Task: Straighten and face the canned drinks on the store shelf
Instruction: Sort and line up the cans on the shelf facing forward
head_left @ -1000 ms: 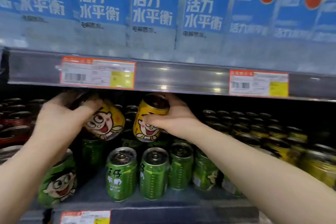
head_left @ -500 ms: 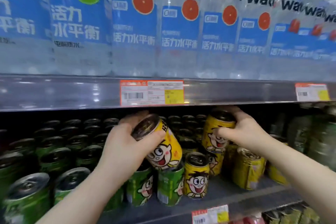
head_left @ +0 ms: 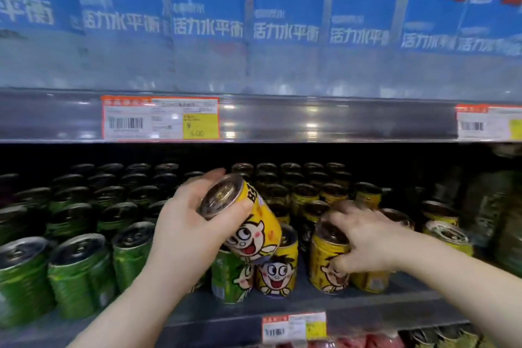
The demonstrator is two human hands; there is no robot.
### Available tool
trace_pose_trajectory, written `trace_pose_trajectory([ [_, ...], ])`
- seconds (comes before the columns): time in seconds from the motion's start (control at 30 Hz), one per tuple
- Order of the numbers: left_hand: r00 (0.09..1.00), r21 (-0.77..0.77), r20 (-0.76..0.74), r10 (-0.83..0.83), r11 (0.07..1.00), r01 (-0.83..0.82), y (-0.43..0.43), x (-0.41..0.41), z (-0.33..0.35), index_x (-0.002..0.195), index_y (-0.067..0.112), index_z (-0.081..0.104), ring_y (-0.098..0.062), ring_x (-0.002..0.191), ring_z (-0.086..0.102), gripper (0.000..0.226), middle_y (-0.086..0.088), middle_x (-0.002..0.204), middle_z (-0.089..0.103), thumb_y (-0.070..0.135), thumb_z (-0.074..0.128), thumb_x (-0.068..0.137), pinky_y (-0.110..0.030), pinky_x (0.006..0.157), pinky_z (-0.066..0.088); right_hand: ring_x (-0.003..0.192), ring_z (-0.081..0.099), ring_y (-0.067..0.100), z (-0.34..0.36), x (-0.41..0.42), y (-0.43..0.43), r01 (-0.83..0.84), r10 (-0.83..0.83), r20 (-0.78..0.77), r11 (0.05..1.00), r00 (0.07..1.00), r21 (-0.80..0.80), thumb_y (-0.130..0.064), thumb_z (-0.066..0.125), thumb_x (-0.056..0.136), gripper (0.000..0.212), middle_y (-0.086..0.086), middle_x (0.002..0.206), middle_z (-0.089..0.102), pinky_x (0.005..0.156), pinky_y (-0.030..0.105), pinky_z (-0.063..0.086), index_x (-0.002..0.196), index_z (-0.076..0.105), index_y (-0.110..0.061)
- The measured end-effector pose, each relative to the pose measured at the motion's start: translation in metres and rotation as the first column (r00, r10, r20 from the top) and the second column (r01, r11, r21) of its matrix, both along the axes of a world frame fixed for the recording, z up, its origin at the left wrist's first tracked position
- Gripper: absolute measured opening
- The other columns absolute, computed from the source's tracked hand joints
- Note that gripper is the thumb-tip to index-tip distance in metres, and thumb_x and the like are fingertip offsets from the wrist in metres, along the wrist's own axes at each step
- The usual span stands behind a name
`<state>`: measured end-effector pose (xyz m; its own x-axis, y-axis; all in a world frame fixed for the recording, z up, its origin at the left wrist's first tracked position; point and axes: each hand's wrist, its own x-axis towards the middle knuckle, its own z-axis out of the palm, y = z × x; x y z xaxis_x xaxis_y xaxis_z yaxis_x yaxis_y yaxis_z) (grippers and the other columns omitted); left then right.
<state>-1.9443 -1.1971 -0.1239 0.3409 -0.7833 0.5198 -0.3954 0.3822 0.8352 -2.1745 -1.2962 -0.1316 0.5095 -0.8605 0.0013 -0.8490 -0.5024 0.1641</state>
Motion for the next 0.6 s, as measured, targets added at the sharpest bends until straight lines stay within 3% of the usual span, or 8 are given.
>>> trace_pose_trajectory([
  [0.07, 0.997, -0.025, -0.018, 0.074, 0.997, -0.074, 0.000, 0.012, -0.002, 0.089, 0.047, 0.062, -0.001, 0.095, 0.062, 0.051, 0.014, 0.103, 0.067, 0.060, 0.061, 0.040, -0.021, 0.079, 0.048, 0.133, 0.035, 0.025, 0.010, 0.011, 0.002, -0.103, 0.102, 0.076, 0.995, 0.992, 0.015, -0.056, 0.061, 0.075, 0.077, 0.002, 0.150, 0.026, 0.107, 0.032, 0.035, 0.141, 0.030, -0.033],
  [0.13, 0.989, -0.038, -0.010, 0.144, 0.989, -0.145, 0.003, 0.023, -0.003, 0.107, 0.035, 0.064, -0.006, 0.096, 0.063, 0.071, 0.011, 0.104, 0.067, 0.060, 0.062, 0.041, -0.027, 0.082, 0.049, 0.133, 0.036, 0.020, 0.016, 0.036, 0.006, -0.274, 0.255, 0.236, 0.960, 0.938, 0.050, -0.058, 0.060, 0.077, 0.075, -0.003, 0.148, 0.029, 0.108, 0.031, 0.035, 0.141, 0.031, -0.033],
  [0.2, 0.979, -0.032, -0.015, 0.203, 0.979, -0.203, 0.009, 0.033, -0.002, 0.105, 0.033, 0.064, -0.004, 0.092, 0.063, 0.070, 0.013, 0.099, 0.067, 0.061, 0.061, 0.041, -0.024, 0.076, 0.047, 0.131, 0.039, 0.020, 0.012, 0.067, 0.009, -0.403, 0.379, 0.274, 0.914, 0.884, 0.036, -0.059, 0.061, 0.077, 0.078, -0.002, 0.146, 0.035, 0.106, 0.033, 0.037, 0.142, 0.029, -0.030],
  [0.27, 0.970, -0.028, -0.027, 0.240, 0.970, -0.241, 0.017, 0.041, -0.002, 0.097, 0.039, 0.062, -0.006, 0.091, 0.064, 0.059, 0.012, 0.097, 0.068, 0.061, 0.061, 0.042, -0.027, 0.077, 0.048, 0.128, 0.042, 0.024, 0.001, 0.096, 0.012, -0.461, 0.449, 0.201, 0.887, 0.871, 0.015, -0.060, 0.064, 0.074, 0.085, 0.003, 0.142, 0.039, 0.103, 0.037, 0.040, 0.143, 0.027, -0.027],
  [0.4, 0.962, -0.003, 0.011, 0.272, 0.962, -0.272, 0.032, 0.046, -0.003, 0.097, 0.044, 0.058, 0.001, 0.085, 0.059, 0.049, 0.015, 0.098, 0.064, 0.049, 0.072, 0.050, -0.021, 0.071, 0.044, 0.124, 0.044, 0.028, -0.014, 0.124, 0.010, -0.466, 0.462, 0.094, 0.884, 0.882, 0.023, -0.054, 0.071, 0.069, 0.095, 0.006, 0.141, 0.040, 0.103, 0.041, 0.038, 0.144, 0.023, -0.023],
  [0.47, 0.966, 0.001, 0.030, 0.257, 0.966, -0.257, 0.035, 0.043, -0.007, 0.089, 0.049, 0.054, 0.001, 0.079, 0.059, 0.042, 0.014, 0.101, 0.064, 0.046, 0.077, 0.053, -0.018, 0.066, 0.042, 0.123, 0.047, 0.024, -0.010, 0.123, 0.009, -0.445, 0.430, 0.173, 0.894, 0.886, 0.060, -0.052, 0.073, 0.067, 0.092, 0.002, 0.141, 0.043, 0.101, 0.038, 0.042, 0.142, 0.027, -0.026],
  [0.6, 0.968, -0.030, 0.140, 0.207, 0.978, -0.205, 0.028, 0.036, -0.021, 0.100, 0.042, 0.057, 0.016, 0.096, 0.054, 0.060, 0.021, 0.104, 0.058, 0.059, 0.059, 0.043, -0.002, 0.075, 0.040, 0.130, 0.039, 0.015, 0.024, 0.109, 0.002, -0.389, 0.341, 0.425, 0.921, 0.839, 0.029, -0.045, 0.075, 0.067, 0.091, -0.005, 0.146, 0.034, 0.105, 0.025, 0.035, 0.143, 0.025, -0.035],
])
